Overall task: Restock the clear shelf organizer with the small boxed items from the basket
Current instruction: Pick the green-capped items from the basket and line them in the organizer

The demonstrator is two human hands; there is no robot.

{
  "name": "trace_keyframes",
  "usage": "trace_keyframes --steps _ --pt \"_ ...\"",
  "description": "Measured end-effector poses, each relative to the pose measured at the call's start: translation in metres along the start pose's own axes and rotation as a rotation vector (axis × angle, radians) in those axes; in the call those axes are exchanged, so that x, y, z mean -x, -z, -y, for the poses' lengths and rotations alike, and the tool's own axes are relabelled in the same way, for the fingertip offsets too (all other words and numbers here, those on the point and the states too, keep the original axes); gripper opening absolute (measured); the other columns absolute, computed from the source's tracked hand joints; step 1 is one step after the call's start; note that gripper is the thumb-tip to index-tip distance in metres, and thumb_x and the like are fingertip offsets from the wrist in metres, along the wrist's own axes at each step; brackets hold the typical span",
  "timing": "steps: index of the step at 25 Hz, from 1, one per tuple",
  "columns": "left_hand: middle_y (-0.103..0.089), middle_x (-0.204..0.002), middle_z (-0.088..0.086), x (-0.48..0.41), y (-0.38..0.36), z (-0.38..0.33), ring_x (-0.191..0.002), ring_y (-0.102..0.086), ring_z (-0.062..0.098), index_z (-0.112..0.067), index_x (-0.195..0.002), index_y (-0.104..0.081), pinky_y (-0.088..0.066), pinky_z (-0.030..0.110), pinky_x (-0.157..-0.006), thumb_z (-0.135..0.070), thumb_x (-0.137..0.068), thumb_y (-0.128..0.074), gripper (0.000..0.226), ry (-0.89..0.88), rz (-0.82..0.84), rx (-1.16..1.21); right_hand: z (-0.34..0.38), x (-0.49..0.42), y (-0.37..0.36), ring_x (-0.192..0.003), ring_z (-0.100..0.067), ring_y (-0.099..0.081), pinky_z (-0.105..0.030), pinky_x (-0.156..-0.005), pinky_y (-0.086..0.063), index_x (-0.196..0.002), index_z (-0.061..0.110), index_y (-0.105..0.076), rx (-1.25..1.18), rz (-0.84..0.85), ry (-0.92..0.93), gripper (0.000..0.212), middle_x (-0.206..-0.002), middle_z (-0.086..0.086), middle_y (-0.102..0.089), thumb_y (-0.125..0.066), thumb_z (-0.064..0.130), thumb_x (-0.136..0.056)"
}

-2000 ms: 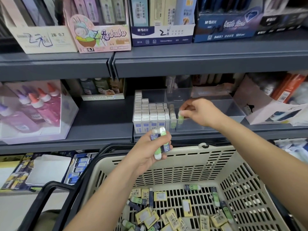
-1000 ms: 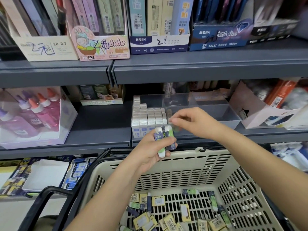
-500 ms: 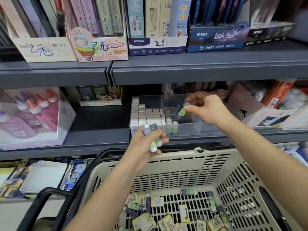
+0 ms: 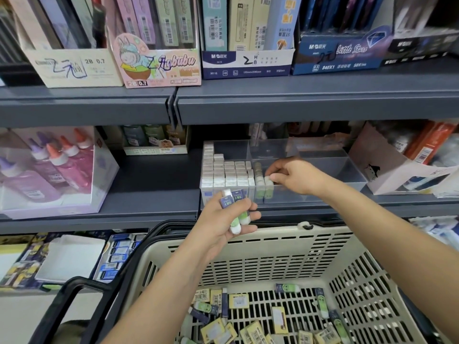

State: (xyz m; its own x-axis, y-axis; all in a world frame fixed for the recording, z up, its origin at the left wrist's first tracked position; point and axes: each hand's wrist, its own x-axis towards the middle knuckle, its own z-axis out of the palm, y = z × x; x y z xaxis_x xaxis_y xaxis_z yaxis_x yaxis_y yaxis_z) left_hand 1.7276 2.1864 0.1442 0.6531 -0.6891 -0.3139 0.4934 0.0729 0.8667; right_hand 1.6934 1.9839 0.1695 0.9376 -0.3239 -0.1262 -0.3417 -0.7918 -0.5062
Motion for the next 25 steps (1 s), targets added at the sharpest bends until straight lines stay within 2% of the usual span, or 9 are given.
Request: trace_keyframes --steps 6,8,11,13,16,18,22,24,25 --pt "-0.071 -0.076 -0.001 -0.002 -0.004 0.002 -0.08 -0.071 0.017 -0.012 -0.097 -0.055 -0.058 0.036 -0.058 -0.009 -0.083 -0.067 0.02 0.003 0.042 -0.007 -0.001 -0.003 0.001 -0.093 -0.014 -0.054 -0.022 -0.08 -0.038 -0.109 0.021 -0.061 0.05 0.04 -0.015 0.019 -0.106 -0.001 -0.063 -0.049 0.024 -0.094" --pt "-0.072 -0.075 -0.001 -0.004 -0.007 0.002 -0.078 -0.071 0.017 -0.013 -0.093 -0.056 -0.058 0.034 -0.06 -0.007 -0.081 -0.068 0.019 -0.015 0.049 -0.004 -0.001 0.0 0.001 -0.094 -0.014 -0.056 -0.022 -0.079 -0.039 -0.109 0.022 -0.061 0.07 0.013 -0.025 0.02 -0.103 0.001 -0.064 -0.052 0.028 -0.092" --pt "-0.072 -0.074 -0.002 -0.006 -0.009 0.002 -0.076 -0.071 0.017 -0.013 -0.092 -0.059 -0.057 0.027 -0.063 -0.002 -0.08 -0.069 0.019 -0.049 0.029 -0.006 0.003 0.014 0.002 -0.083 -0.008 -0.055 -0.019 -0.074 -0.037 -0.096 0.023 -0.065 0.043 -0.221 -0.001 0.013 -0.087 0.008 -0.063 -0.058 0.031 -0.088" --pt "-0.071 -0.072 -0.002 -0.007 -0.009 0.002 -0.075 -0.071 0.015 -0.013 -0.094 -0.06 -0.056 0.025 -0.062 -0.001 -0.079 -0.069 0.021 -0.062 0.019 -0.029 0.011 0.029 0.001 -0.075 -0.008 -0.058 -0.021 -0.071 -0.041 -0.082 0.026 -0.067 -0.125 -0.317 0.055 0.01 -0.079 0.01 -0.066 -0.061 0.033 -0.085" --pt "-0.07 -0.074 0.0 -0.006 -0.013 0.001 -0.072 -0.071 0.014 -0.014 -0.093 -0.06 -0.055 0.023 -0.059 0.001 -0.078 -0.069 0.023 -0.055 0.013 -0.076 0.027 0.052 -0.006 -0.073 -0.017 -0.063 -0.029 -0.072 -0.051 -0.081 0.025 -0.069 -0.398 -0.155 0.147 0.009 -0.078 0.001 -0.069 -0.065 0.034 -0.081" --pt "-0.07 -0.076 0.001 -0.005 -0.017 0.002 -0.072 -0.071 0.014 -0.014 -0.093 -0.061 -0.055 0.022 -0.057 -0.001 -0.078 -0.07 0.022 -0.035 0.029 -0.101 0.032 0.059 -0.01 -0.072 -0.025 -0.064 -0.033 -0.074 -0.055 -0.086 0.019 -0.07 -0.481 -0.101 0.149 0.007 -0.081 -0.009 -0.07 -0.067 0.024 -0.082" --pt "-0.074 -0.078 0.004 -0.001 -0.017 0.0 -0.071 -0.071 0.015 -0.011 -0.097 -0.058 -0.053 0.022 -0.051 -0.004 -0.082 -0.067 0.019 -0.005 0.013 -0.038 0.024 0.058 -0.003 -0.061 -0.004 -0.064 -0.018 -0.058 -0.053 -0.094 0.008 -0.067 -0.63 -0.132 0.057 0.01 -0.071 -0.002 -0.068 -0.063 0.011 -0.085" --pt "-0.073 -0.079 0.005 0.0 -0.016 -0.001 -0.064 -0.069 0.011 -0.013 -0.093 -0.058 -0.049 0.02 -0.047 -0.003 -0.083 -0.066 0.016 -0.031 -0.052 -0.042 0.02 0.06 -0.001 -0.063 -0.004 -0.064 -0.019 -0.061 -0.052 -0.093 0.009 -0.066 -0.611 -0.142 0.028 0.009 -0.07 0.002 -0.067 -0.064 0.012 -0.085" --pt "-0.071 -0.08 0.005 0.0 -0.015 -0.002 -0.062 -0.066 0.01 -0.015 -0.089 -0.058 -0.047 0.019 -0.045 -0.003 -0.083 -0.066 0.015 -0.055 -0.083 -0.05 0.018 0.062 -0.001 -0.066 -0.005 -0.063 -0.02 -0.066 -0.05 -0.09 0.012 -0.066 -0.496 -0.162 0.044 0.007 -0.073 0.004 -0.066 -0.066 0.015 -0.084"
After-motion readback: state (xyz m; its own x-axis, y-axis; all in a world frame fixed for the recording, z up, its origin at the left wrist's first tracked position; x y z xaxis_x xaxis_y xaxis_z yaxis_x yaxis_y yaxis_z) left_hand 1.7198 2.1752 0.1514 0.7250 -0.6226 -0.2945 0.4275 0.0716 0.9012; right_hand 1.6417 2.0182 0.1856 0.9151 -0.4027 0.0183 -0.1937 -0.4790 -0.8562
